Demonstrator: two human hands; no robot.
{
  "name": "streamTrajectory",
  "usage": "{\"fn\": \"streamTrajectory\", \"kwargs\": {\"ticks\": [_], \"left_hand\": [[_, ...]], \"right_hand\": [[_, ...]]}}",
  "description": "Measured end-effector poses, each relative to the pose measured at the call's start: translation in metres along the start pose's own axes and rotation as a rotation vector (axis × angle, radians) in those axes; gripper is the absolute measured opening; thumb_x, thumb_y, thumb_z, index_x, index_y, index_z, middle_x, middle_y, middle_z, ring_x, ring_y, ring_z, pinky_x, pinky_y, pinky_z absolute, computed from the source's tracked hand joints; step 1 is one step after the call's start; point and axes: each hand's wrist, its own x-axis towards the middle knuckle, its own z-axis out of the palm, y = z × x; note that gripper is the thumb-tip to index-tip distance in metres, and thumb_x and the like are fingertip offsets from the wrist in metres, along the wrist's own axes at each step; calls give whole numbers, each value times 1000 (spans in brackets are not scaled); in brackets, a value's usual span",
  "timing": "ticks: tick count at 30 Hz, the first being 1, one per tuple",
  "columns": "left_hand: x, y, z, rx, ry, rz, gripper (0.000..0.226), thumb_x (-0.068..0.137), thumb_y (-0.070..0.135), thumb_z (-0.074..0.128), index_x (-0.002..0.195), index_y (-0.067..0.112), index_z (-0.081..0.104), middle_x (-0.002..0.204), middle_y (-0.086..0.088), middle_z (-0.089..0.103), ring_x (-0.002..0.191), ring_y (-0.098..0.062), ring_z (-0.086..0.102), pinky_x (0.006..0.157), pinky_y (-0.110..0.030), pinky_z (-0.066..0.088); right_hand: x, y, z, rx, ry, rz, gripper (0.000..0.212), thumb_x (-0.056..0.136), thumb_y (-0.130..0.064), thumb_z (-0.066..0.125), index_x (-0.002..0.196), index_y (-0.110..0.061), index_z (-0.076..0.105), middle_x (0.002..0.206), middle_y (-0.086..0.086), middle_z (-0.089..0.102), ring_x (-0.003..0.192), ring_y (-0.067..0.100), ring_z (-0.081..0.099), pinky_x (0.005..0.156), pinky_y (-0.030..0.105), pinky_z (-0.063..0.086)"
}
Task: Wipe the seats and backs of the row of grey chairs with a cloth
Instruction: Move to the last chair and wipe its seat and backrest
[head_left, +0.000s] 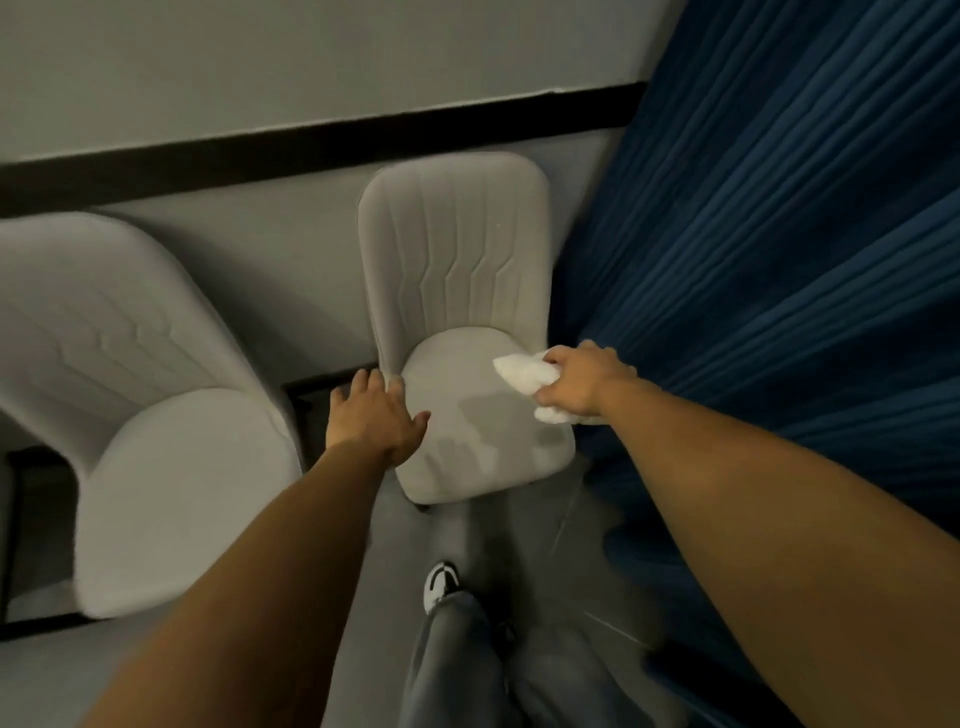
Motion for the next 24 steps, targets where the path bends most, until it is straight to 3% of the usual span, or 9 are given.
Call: {"fn": "streamTrajectory", "kwargs": {"ticks": [6,13,18,24], "left_hand": [[24,-12,42,10,-52,-35,84,89,72,25,155,22,14,163,-10,3,148,-29,-6,117,-56,6],[53,-22,94,38,-21,-194,96,81,84,1,155,24,8,163,-9,-1,147,-29,-12,116,-55,0],[58,-5,148,38,-11,-284,93,81,84,-1,155,28,2,162,-5,-6,144,-25,-21,117,-55,1],[86,22,207,74,-10,-345,94,80,85,-4,155,28,-1,159,-4,-15,143,-28,-25,116,-57,-5]], "right_hand": [[52,-11,12,18,-9,-79,68,85,-53,68,148,-43,42,138,7,43,125,34,40,103,53,38],[128,-19,44,-16,59,-262,69,81,-52,68,145,-41,44,136,6,44,123,33,38,92,46,31],[194,-14,82,-43,84,-387,77,74,-53,69,145,-44,40,138,2,41,123,30,35,86,44,25],[277,1,129,-129,143,-499,76,72,-62,61,142,-42,43,139,2,40,125,32,34,97,49,32]]}}
